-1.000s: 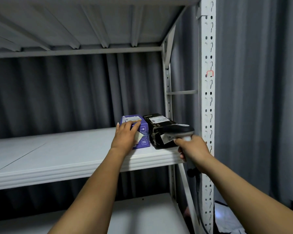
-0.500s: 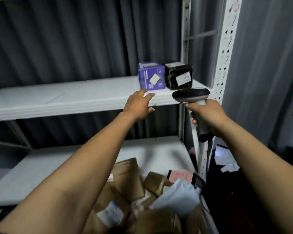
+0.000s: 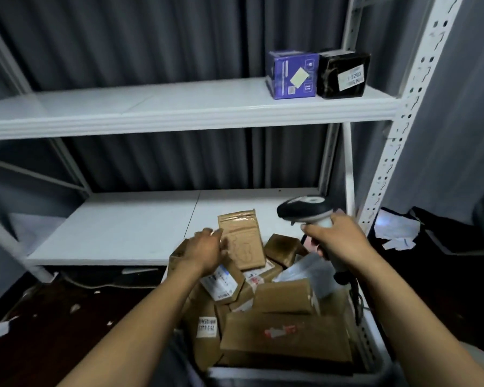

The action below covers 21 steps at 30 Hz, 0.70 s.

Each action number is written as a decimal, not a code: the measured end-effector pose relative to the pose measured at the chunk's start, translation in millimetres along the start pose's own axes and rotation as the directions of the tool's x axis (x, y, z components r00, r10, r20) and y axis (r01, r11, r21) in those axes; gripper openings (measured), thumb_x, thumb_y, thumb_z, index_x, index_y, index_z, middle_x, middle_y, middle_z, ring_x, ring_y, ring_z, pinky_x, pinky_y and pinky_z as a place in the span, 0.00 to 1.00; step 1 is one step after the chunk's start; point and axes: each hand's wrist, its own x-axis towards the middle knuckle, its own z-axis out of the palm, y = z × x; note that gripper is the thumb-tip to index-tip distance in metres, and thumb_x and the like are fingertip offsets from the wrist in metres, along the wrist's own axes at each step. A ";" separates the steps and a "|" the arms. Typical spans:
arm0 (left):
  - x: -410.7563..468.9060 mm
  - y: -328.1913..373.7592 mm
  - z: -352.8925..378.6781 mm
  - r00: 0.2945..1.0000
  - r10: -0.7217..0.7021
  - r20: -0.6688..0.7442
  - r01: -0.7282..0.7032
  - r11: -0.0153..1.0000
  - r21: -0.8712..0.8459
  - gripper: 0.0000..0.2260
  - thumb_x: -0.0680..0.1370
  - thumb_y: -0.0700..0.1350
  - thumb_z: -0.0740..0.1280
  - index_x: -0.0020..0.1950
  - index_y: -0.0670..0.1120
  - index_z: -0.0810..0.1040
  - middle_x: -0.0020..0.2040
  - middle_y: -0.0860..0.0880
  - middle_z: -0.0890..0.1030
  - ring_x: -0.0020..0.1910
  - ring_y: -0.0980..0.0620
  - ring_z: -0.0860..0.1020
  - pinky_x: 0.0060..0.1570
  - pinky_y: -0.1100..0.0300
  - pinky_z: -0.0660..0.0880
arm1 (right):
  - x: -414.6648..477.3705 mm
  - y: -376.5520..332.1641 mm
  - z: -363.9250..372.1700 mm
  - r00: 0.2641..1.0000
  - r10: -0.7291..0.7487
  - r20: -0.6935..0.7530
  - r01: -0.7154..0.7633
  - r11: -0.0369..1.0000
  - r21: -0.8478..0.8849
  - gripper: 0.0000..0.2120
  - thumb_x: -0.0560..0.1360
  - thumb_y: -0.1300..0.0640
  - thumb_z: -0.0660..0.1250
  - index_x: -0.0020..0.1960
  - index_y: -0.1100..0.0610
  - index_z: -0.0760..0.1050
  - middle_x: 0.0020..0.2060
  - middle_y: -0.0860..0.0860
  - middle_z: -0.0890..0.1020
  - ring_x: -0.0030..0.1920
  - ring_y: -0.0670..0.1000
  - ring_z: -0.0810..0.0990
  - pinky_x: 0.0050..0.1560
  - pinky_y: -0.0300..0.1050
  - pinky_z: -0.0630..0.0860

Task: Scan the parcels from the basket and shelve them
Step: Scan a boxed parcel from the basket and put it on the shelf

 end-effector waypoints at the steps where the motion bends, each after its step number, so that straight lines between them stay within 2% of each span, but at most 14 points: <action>1: -1.4 -7.8 7.2 0.999 -0.041 0.030 0.042 0.999 -0.006 0.24 0.76 0.58 0.65 0.69 0.49 0.69 0.66 0.43 0.72 0.63 0.42 0.72 0.60 0.51 0.71 | 1.6 5.1 6.5 1.000 0.014 0.011 -0.014 1.000 -0.017 0.07 0.74 0.56 0.72 0.44 0.59 0.77 0.29 0.56 0.80 0.24 0.52 0.75 0.26 0.42 0.71; 5: -5.4 -26.5 24.9 0.978 -0.174 0.113 0.185 0.979 -0.087 0.29 0.75 0.61 0.65 0.70 0.47 0.68 0.64 0.43 0.75 0.64 0.43 0.73 0.59 0.53 0.71 | 5.0 18.2 26.2 0.998 0.055 0.044 -0.055 0.998 0.003 0.07 0.73 0.56 0.72 0.44 0.60 0.77 0.29 0.56 0.80 0.26 0.54 0.75 0.30 0.45 0.72; 9: -10.5 -26.3 32.3 0.967 -0.213 0.143 0.252 0.893 -0.374 0.27 0.77 0.54 0.67 0.72 0.45 0.65 0.63 0.44 0.78 0.61 0.44 0.76 0.51 0.60 0.69 | 2.1 20.8 36.8 0.996 0.054 0.066 -0.055 0.998 0.010 0.07 0.74 0.56 0.71 0.45 0.59 0.77 0.29 0.55 0.79 0.25 0.51 0.75 0.27 0.43 0.72; 13: -20.9 -19.7 31.7 0.952 -0.295 0.086 0.278 0.706 -0.651 0.29 0.72 0.45 0.75 0.71 0.46 0.68 0.63 0.45 0.79 0.58 0.48 0.78 0.49 0.64 0.69 | -0.4 26.0 35.6 0.998 0.045 0.048 -0.045 0.999 -0.002 0.08 0.74 0.55 0.72 0.43 0.59 0.76 0.29 0.54 0.80 0.25 0.52 0.76 0.28 0.44 0.73; 16: -33.8 -8.8 20.9 0.943 -0.327 0.065 0.255 0.579 -0.774 0.31 0.71 0.41 0.76 0.71 0.48 0.68 0.63 0.47 0.77 0.57 0.51 0.76 0.47 0.66 0.68 | -2.7 30.2 30.5 0.999 0.038 0.009 -0.038 0.999 0.030 0.09 0.73 0.56 0.72 0.43 0.62 0.77 0.26 0.52 0.79 0.26 0.54 0.77 0.31 0.47 0.76; 19: -49.0 6.7 6.6 0.942 -0.336 0.018 0.170 0.429 -0.887 0.30 0.71 0.42 0.75 0.71 0.50 0.69 0.64 0.48 0.75 0.57 0.52 0.75 0.49 0.65 0.68 | -9.4 28.6 26.4 0.998 0.056 -0.014 -0.052 0.985 0.167 0.09 0.74 0.59 0.71 0.46 0.66 0.77 0.28 0.54 0.79 0.26 0.53 0.76 0.30 0.46 0.75; 21: -58.9 19.5 -0.9 0.943 -0.332 0.032 0.125 0.264 -0.956 0.27 0.73 0.41 0.73 0.70 0.50 0.69 0.58 0.50 0.77 0.49 0.56 0.76 0.42 0.69 0.71 | -16.7 23.5 24.4 0.997 0.081 -0.016 -0.073 0.959 0.272 0.07 0.75 0.61 0.70 0.48 0.66 0.78 0.31 0.57 0.80 0.28 0.52 0.77 0.28 0.43 0.76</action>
